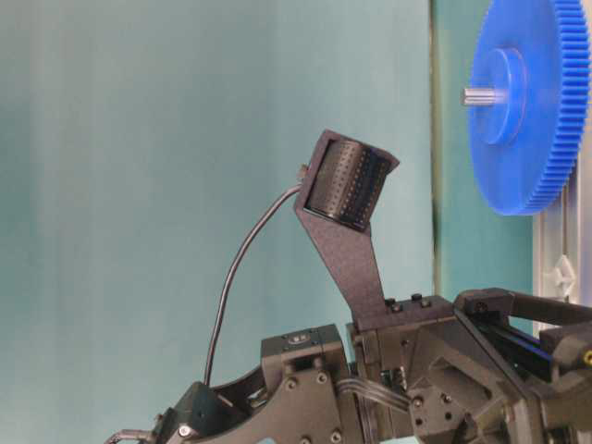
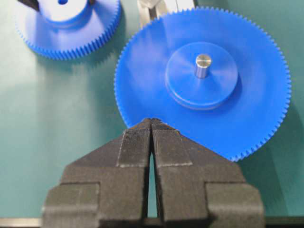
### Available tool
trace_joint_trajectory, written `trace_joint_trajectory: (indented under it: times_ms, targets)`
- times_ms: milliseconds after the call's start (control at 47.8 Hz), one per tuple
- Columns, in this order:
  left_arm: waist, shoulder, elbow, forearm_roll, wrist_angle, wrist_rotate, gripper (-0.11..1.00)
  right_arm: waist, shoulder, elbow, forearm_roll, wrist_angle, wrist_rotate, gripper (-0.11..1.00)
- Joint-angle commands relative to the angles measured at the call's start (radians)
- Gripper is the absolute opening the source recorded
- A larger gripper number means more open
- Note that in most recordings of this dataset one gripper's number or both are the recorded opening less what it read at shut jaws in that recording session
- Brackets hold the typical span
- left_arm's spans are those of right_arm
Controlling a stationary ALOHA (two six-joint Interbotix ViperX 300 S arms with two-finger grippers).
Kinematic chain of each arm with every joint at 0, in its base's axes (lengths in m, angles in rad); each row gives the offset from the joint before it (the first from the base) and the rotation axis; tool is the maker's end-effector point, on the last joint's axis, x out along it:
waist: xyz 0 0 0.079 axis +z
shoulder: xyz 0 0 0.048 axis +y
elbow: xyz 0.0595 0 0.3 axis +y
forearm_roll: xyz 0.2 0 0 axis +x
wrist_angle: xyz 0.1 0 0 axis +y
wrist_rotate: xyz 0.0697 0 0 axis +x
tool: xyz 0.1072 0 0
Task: Insert the small gear onto the shaft.
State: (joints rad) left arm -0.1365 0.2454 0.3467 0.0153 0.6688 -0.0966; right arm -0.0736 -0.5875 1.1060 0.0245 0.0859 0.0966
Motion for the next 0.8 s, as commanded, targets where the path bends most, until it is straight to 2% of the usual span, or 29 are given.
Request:
trace_joint_trajectory:
  times_ms: [0, 774]
  targets:
    - [0.0, -0.015, -0.02, 0.003, -0.005, -0.002, 0.94, -0.002, -0.003, -0.008, 0.0, -0.005, 0.002, 0.04]
    - [0.002, 0.017, -0.011, 0.005, -0.023, -0.002, 0.94, 0.0, -0.003, -0.003, 0.0, -0.014, 0.003, 0.04]
